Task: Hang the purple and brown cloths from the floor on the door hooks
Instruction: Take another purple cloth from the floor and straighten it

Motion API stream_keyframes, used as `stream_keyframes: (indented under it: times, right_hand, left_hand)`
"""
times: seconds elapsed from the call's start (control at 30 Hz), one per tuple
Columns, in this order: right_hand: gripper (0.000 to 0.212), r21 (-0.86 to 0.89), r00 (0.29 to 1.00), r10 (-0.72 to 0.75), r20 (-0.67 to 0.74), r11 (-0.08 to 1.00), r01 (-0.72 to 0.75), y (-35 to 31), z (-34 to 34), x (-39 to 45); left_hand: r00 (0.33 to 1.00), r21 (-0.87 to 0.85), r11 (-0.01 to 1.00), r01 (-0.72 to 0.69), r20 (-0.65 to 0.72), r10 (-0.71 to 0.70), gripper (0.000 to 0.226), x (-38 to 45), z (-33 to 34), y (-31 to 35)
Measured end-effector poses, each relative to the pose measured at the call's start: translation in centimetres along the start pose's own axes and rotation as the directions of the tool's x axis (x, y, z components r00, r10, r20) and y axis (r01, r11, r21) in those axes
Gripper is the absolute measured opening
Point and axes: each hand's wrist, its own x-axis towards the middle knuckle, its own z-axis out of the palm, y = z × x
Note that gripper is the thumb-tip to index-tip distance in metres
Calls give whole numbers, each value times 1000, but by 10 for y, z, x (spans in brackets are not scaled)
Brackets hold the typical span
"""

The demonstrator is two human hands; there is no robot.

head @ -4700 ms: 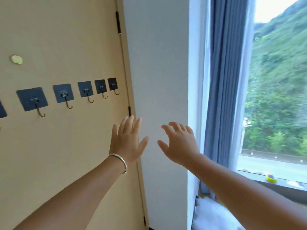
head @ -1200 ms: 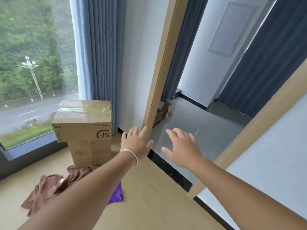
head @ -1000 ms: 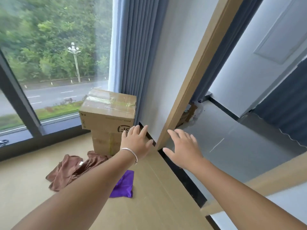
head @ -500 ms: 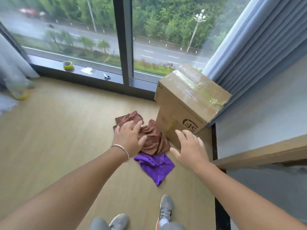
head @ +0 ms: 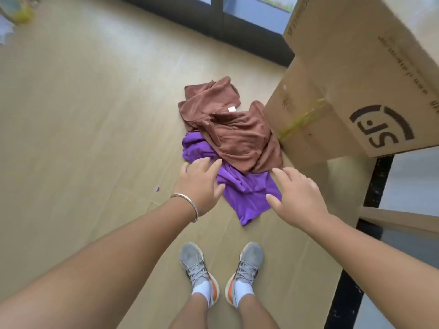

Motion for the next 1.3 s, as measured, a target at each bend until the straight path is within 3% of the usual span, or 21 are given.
stream_keyframes:
  times: [0.37,0.53,0.67,0.83,0.97,1.1,1.2,1.27,1.3]
  right_hand:
    - [68,-43,969,168,181,986,-162,92,246,78]
    - [67,-43,955,227,189,974,-223,120,332,117]
    - [65,-29,951,238,195,971,-237,142,382,159]
    - [55,126,924,364,120,917,-377,171,419,208]
    - [41,281,894,431,127,848,-449,187,437,223]
    - [23,323,909,337,245,856,-405,188,437,225]
    - [19,466,956,224,191,836,-289,183,424,226]
    - [13,613,973,195,123,756,-229,177,409,224]
    - [20,702,974,192,121,677,-220,172,399,223]
  left_hand:
    - [966,-27,985,-169,195,171,65,68,259,35]
    - [935,6,953,-304,191,297,63,126,336,50]
    - [879,79,885,-460,184,440,48,189,376,58]
    - [771,202,745,-636,176,611,51,251,412,77]
    - [730,290,674,-679,168,663,53,273,433,89]
    - [751,290,697,-656,160,640,24,280,442,88]
    - [797,229,766,-601,105,595,15,275,440,78]
    - [829,183,812,-554,38,558,20,268,437,69]
    - [838,158,828,-538,-6,545,23,264,433,65]
